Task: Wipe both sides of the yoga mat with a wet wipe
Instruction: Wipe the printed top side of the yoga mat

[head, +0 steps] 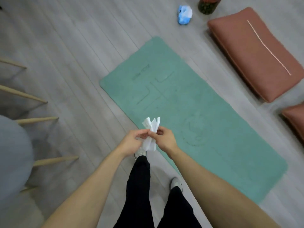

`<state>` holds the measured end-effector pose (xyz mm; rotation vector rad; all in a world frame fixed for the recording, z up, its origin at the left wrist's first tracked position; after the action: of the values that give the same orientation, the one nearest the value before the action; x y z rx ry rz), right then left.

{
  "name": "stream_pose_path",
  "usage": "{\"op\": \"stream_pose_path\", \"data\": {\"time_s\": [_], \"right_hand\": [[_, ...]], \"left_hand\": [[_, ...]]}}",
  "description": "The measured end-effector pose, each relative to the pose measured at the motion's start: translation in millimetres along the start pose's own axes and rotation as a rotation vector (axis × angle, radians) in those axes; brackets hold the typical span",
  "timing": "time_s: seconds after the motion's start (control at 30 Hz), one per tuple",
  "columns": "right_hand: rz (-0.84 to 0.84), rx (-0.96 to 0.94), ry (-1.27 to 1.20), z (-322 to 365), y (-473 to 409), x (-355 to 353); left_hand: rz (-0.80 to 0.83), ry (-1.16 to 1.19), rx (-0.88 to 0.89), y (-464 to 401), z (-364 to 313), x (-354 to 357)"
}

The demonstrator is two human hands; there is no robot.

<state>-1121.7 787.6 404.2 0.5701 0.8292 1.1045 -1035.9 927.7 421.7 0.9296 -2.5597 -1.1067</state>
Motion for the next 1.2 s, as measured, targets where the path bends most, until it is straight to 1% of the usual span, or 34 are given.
{"op": "stream_pose_path", "data": {"time_s": [0.1,0.13,0.2,0.27,0.37,0.43,0.5,0.53,0.6,0.63,0.67,0.77,0.87,0.9,0.97,1.03,1.1,1.13,1.2], "right_hand": [[0.059,0.02,0.01,-23,-22,8],[0.095,0.037,-0.023,-31,-28,11],[0.165,0.069,-0.106,-49,-33,18],[0.181,0.086,-0.148,-74,-44,23],[0.092,0.154,-0.23,-117,-66,29],[0.01,0.147,-0.233,-141,-81,34],[-0.031,0.066,-0.171,-159,-98,41],[-0.033,0.019,-0.122,-165,-106,45],[-0.007,-0.049,-0.061,-171,-124,54],[0.013,-0.07,-0.029,-173,-134,59],[0.03,-0.086,0.019,-176,-144,64],[0.04,-0.123,0.138,-186,-173,75],[-0.011,-0.153,0.226,-185,-204,84],[-0.017,-0.166,0.253,-185,-213,88],[0.037,-0.201,0.325,-183,-228,99],[0.097,-0.256,0.527,-185,-249,108],[0.07,-0.316,0.775,-191,-280,109],[0.016,-0.356,0.857,-194,-298,105],[-0.109,-0.416,0.917,-205,-338,91]], "left_hand": [[-0.299,0.197,-0.017,-10,30,-7],[-0.337,0.257,-0.043,-13,42,-6],[-0.316,0.385,-0.116,-18,69,6],[-0.331,0.508,-0.138,-26,95,20],[-0.403,0.681,-0.146,-44,131,39],[-0.412,0.816,-0.155,-61,155,48],[-0.368,0.945,-0.194,-79,179,56],[-0.313,0.968,-0.23,-90,192,59],[-0.165,0.862,-0.309,-112,215,63],[-0.106,0.815,-0.318,-121,224,64],[-0.088,0.812,-0.309,-131,234,64],[-0.214,1.015,-0.302,-159,264,55],[-0.267,1.092,-0.299,-192,279,48],[-0.285,1.091,-0.298,-202,283,46],[-0.317,1.045,-0.278,-224,287,40],[-0.328,0.997,-0.251,-248,292,31],[-0.291,0.889,-0.225,-279,302,20],[-0.268,0.75,-0.206,-295,309,15],[-0.225,0.295,-0.163,-328,322,3]]}}
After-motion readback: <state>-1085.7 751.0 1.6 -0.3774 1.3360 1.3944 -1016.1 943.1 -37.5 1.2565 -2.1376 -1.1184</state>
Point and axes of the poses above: each hand's wrist, its own y-axis away from the middle knuckle, its own x-axis out of the palm, z = x × y, the point moved 5 cm from there along -y, towards the middle knuckle, and after that the axes turned 9 degrees about y, right-handed, at the moved point
